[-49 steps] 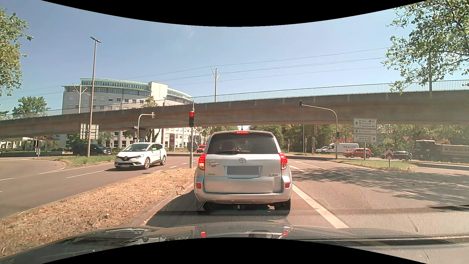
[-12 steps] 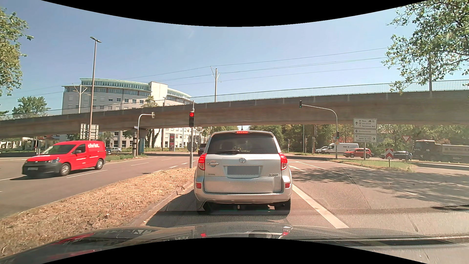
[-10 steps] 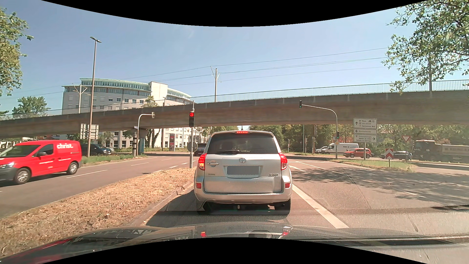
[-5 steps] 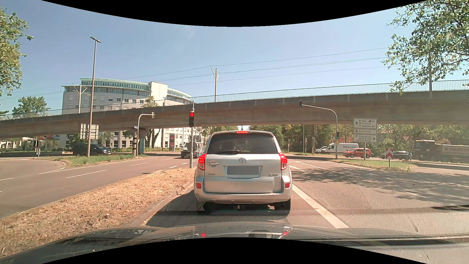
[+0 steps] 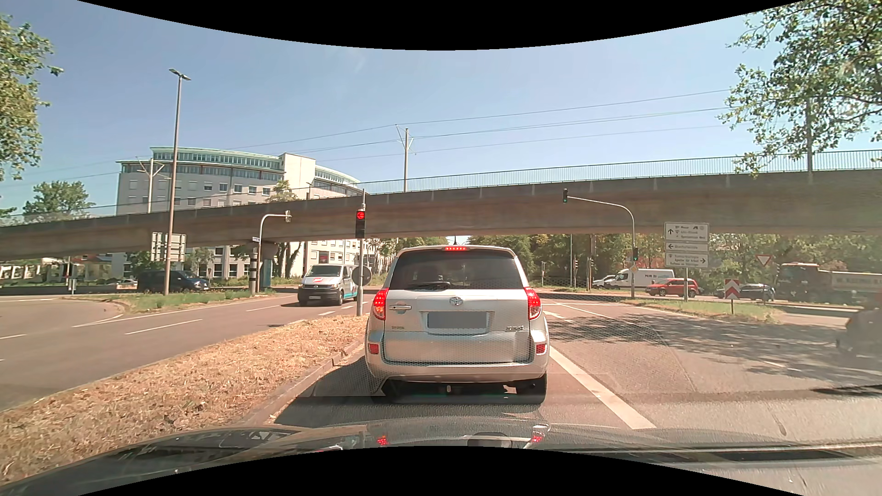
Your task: Follow the waypoints while adhering to traffic rules and regulations
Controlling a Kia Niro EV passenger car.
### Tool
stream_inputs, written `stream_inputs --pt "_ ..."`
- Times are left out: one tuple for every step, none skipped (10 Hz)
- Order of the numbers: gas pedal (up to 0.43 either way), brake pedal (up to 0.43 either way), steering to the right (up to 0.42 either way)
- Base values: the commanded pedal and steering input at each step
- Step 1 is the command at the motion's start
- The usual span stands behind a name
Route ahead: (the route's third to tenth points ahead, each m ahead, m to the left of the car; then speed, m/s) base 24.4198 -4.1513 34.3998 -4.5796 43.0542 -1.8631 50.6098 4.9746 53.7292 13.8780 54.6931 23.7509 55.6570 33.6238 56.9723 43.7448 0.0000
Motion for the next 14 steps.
stream_inputs --pt "0.0 0.226 -0.001" --pt "0.0 0.226 0.0" --pt "0.0 0.226 -0.001" --pt "0.0 0.226 -0.001" --pt "0.0 0.226 -0.001" --pt "0.0 0.232 -0.001" --pt "0.0 0.226 0.0" --pt "0.0 0.226 0.0" --pt "0.0 0.226 0.0" --pt "0.0 0.232 -0.001" --pt "0.0 0.226 0.0" --pt "0.0 0.226 0.0" --pt "0.0 0.232 -0.001" --pt "0.0 0.232 -0.001"
